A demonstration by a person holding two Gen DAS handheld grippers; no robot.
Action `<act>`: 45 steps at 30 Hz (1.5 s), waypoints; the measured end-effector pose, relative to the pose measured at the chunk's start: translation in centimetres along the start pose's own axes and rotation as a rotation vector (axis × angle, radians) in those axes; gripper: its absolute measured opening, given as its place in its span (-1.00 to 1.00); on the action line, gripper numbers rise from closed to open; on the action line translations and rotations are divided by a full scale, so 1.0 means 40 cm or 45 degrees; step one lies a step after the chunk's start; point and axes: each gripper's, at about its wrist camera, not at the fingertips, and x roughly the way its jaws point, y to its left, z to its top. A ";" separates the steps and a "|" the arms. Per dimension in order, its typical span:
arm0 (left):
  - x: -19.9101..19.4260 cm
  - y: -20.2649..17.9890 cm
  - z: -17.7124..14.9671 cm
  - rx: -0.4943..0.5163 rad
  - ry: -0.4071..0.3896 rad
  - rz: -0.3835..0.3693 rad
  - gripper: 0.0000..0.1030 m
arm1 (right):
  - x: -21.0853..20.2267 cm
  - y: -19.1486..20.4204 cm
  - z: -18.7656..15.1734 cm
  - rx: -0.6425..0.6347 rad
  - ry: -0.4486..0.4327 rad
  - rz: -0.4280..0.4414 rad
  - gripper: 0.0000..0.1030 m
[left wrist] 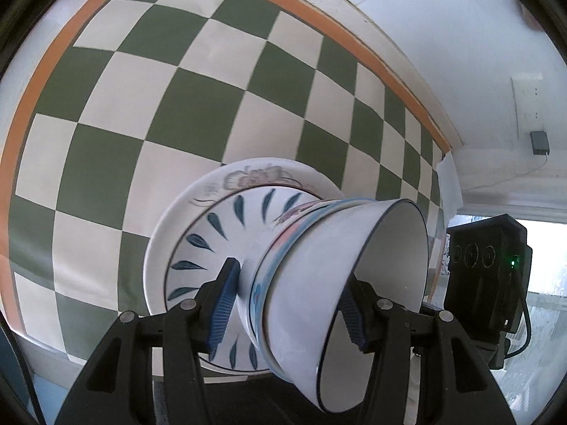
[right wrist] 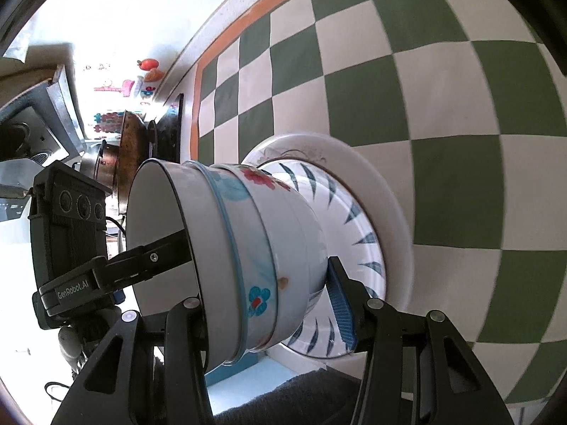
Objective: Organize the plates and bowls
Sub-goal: 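Carry the bowl stack with both tools onto the blue-striped plate stack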
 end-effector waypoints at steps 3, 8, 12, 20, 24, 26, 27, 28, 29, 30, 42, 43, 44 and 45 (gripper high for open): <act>0.006 0.024 0.005 -0.016 0.006 -0.012 -0.01 | 0.023 0.005 0.009 -0.005 0.003 -0.013 0.00; 0.009 0.047 0.007 -0.022 0.013 -0.018 -0.01 | 0.045 0.012 0.021 -0.013 0.000 -0.049 0.00; 0.021 0.052 0.013 -0.032 0.025 -0.018 -0.01 | 0.052 0.013 0.028 -0.017 0.011 -0.069 -0.01; 0.021 0.054 0.011 -0.036 0.025 -0.017 -0.05 | 0.060 0.013 0.035 -0.021 0.024 -0.078 -0.01; 0.021 0.057 0.013 -0.065 0.028 -0.021 -0.05 | 0.061 0.013 0.039 -0.015 0.031 -0.078 -0.01; 0.021 0.058 0.013 -0.075 0.030 -0.022 -0.05 | 0.063 0.016 0.040 -0.015 0.037 -0.083 -0.01; 0.020 0.056 0.012 -0.070 0.028 -0.018 -0.05 | 0.063 0.016 0.041 -0.011 0.040 -0.084 -0.01; 0.020 0.055 0.012 -0.067 0.027 -0.016 -0.05 | 0.064 0.017 0.042 -0.010 0.044 -0.085 -0.01; 0.019 0.054 0.011 -0.063 0.027 -0.014 -0.05 | 0.064 0.017 0.042 -0.007 0.047 -0.085 -0.01; 0.018 0.054 0.010 -0.065 0.027 -0.015 -0.05 | 0.064 0.016 0.042 -0.005 0.048 -0.087 0.00; 0.006 0.030 0.007 -0.048 -0.005 0.033 -0.05 | 0.044 0.034 0.031 -0.036 0.050 -0.156 0.04; 0.002 0.028 0.005 -0.045 -0.011 0.043 -0.05 | 0.040 0.036 0.030 -0.042 0.048 -0.160 0.04; -0.005 0.023 0.003 -0.036 -0.022 0.063 -0.05 | 0.034 0.040 0.028 -0.048 0.044 -0.166 0.04; -0.016 0.016 -0.002 -0.024 -0.041 0.091 -0.05 | 0.028 0.045 0.026 -0.051 0.035 -0.170 0.04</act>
